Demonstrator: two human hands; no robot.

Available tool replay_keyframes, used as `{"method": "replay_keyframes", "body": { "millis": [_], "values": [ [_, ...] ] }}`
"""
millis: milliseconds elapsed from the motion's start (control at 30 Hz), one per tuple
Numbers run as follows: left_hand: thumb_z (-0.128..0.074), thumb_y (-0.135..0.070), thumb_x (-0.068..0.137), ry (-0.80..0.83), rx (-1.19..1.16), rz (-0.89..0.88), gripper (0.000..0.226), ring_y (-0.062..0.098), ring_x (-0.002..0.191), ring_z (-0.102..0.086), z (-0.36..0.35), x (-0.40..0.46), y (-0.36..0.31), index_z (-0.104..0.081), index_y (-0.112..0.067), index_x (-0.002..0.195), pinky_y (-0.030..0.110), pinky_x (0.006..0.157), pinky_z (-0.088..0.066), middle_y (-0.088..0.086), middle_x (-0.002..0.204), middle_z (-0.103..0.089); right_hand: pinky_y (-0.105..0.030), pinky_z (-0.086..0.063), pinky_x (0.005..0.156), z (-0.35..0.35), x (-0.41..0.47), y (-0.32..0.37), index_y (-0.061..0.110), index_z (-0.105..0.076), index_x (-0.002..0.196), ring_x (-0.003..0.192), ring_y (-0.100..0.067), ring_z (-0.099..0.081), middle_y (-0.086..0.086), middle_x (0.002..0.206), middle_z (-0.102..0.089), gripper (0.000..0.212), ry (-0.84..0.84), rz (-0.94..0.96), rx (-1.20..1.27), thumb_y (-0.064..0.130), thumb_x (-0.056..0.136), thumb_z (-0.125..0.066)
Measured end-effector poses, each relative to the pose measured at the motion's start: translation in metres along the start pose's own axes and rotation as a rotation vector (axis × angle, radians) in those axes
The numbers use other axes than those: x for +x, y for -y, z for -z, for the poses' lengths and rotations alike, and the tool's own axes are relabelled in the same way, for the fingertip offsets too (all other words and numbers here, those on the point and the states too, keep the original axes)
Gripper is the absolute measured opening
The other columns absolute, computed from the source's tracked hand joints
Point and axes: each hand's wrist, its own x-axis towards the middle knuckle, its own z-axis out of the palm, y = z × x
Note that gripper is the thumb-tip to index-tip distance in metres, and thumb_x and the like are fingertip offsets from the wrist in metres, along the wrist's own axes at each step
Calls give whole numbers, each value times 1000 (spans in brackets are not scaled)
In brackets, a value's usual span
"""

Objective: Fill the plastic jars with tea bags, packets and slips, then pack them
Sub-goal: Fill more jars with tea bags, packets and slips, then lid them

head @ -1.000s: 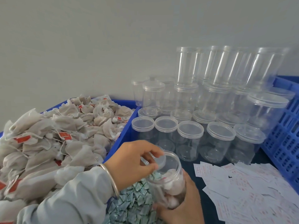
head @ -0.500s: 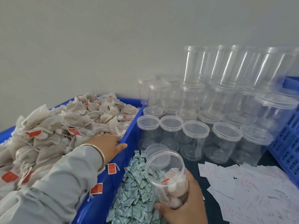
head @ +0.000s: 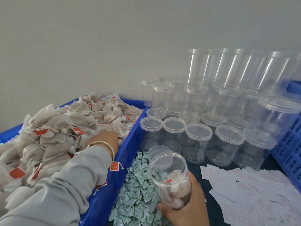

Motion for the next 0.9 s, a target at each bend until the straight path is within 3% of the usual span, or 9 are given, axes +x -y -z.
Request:
{"method": "replay_keyframes", "body": {
  "millis": [67,167,300,400,500,633,733,833,900],
  "values": [
    [-43,-25,95,-40,-45,12,28,26,105,-58,0,1,0,-61,-13,112,36,94,-47,7,116,-59,-55,-39,92,-2,0,2,6,-64,119,106,-33,-59,-11,112,-66,103,-42,-8,-12,-26,22,-81],
    [-42,-26,97,-282,-268,45,26,31,104,-56,4,-10,0,-58,-9,110,37,87,-45,14,116,-56,-53,-40,96,4,1,-5,11,-59,126,111,-28,-57,-7,119,-63,106,16,13,-23,-17,28,-88],
    [-35,-18,100,-405,-932,108,25,34,89,-58,23,-27,4,-51,0,108,43,77,-48,21,100,-59,-47,-50,93,12,1,-4,20,-47,134,113,-25,-58,-7,121,-59,111,187,9,74,19,31,-90],
    [-39,-14,100,-210,-1752,130,18,29,82,-65,40,-46,1,-54,-5,101,41,69,-57,17,104,-63,-46,-52,91,13,4,-8,22,-46,134,112,-24,-59,-7,121,-58,112,203,5,83,26,31,-89],
    [-45,-17,98,-57,-2104,20,19,16,72,-68,51,-61,-1,-54,-5,110,25,56,-58,10,96,-65,-43,-53,89,14,6,-10,22,-48,134,109,-24,-60,-9,118,-59,109,241,39,58,26,33,-89],
    [-64,-8,85,-191,-1669,-145,20,11,60,-65,57,-82,-18,-60,-13,104,20,48,-53,6,82,-70,-44,-55,87,16,5,-11,22,-48,133,110,-21,-60,-4,120,-58,110,234,30,63,25,31,-89],
    [-69,-2,78,-248,-1332,-479,23,4,50,-60,51,-101,-35,-67,-22,87,13,46,-48,-7,74,-71,-46,-54,87,13,4,-13,19,-50,132,110,-23,-60,-5,120,-58,108,215,21,63,16,32,-89],
    [-71,-7,77,-159,-982,-746,31,-4,67,-62,37,-107,-47,-67,-37,83,8,58,-46,-18,83,-68,-49,-49,90,9,7,-17,11,-59,124,107,-27,-61,-10,116,-62,100,150,48,21,-11,31,-90],
    [-71,-16,78,-125,-763,-830,26,-6,82,-60,25,-105,-52,-69,-38,92,6,69,-44,-20,86,-66,-46,-50,90,10,6,-18,13,-57,127,106,-24,-62,-12,117,-61,98,152,54,53,-8,37,-89]
  ]
}}
